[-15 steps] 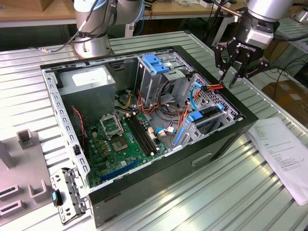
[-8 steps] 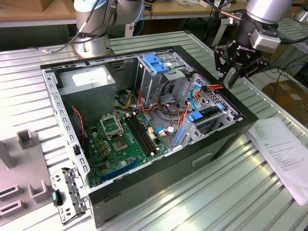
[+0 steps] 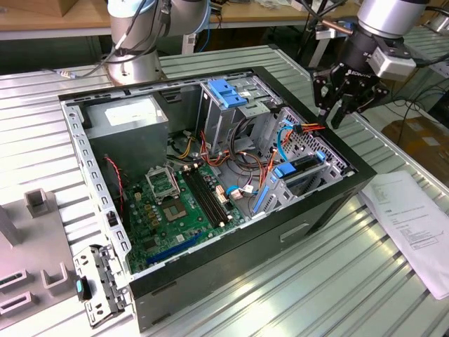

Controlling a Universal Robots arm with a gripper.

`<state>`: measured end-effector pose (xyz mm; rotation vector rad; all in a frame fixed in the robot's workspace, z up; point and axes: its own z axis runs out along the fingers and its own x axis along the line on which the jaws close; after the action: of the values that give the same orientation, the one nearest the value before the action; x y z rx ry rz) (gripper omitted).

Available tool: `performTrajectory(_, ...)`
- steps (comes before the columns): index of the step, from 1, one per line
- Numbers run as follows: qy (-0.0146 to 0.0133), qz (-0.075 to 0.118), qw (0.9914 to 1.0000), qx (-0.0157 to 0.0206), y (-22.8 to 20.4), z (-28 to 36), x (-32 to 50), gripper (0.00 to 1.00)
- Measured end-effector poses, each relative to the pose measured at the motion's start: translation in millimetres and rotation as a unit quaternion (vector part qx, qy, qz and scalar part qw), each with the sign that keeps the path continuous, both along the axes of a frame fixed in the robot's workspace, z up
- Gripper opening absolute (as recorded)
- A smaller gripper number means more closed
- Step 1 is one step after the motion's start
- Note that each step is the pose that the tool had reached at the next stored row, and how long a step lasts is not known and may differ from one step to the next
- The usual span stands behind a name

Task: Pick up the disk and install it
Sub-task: 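Insert the first disk wire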

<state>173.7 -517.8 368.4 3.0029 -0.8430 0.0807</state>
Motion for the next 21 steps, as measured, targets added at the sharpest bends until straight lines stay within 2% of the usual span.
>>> performTrajectory(2,0.0000,0.023,0.99973,0.0000,1.2,-1.3,0.0,0.36)
performTrajectory(4,-0.0003,0.034,0.99943,0.0000,1.8,-1.8,0.0,0.36)
performTrajectory(11,-0.0007,0.035,0.99940,-0.0002,1.9,-2.8,-0.2,0.36)
performTrajectory(12,-0.0007,0.035,0.99940,-0.0001,1.9,-2.9,-0.3,0.35)
performTrajectory(14,-0.0008,0.035,0.99940,-0.0002,1.9,-2.8,-0.2,0.22)
performTrajectory(15,-0.0007,0.035,0.99940,-0.0001,1.9,-2.7,-0.2,0.22)
performTrajectory(16,-0.0007,0.035,0.99940,0.0000,1.9,-1.9,-0.3,0.17)
performTrajectory(17,-0.0007,0.035,0.99940,0.0000,1.9,0.3,-0.3,0.17)
performTrajectory(19,-0.0003,0.035,0.99940,-0.0001,1.9,8.8,-0.3,0.17)
performTrajectory(21,-0.0003,0.028,0.99962,0.0001,1.9,9.8,-0.3,0.17)
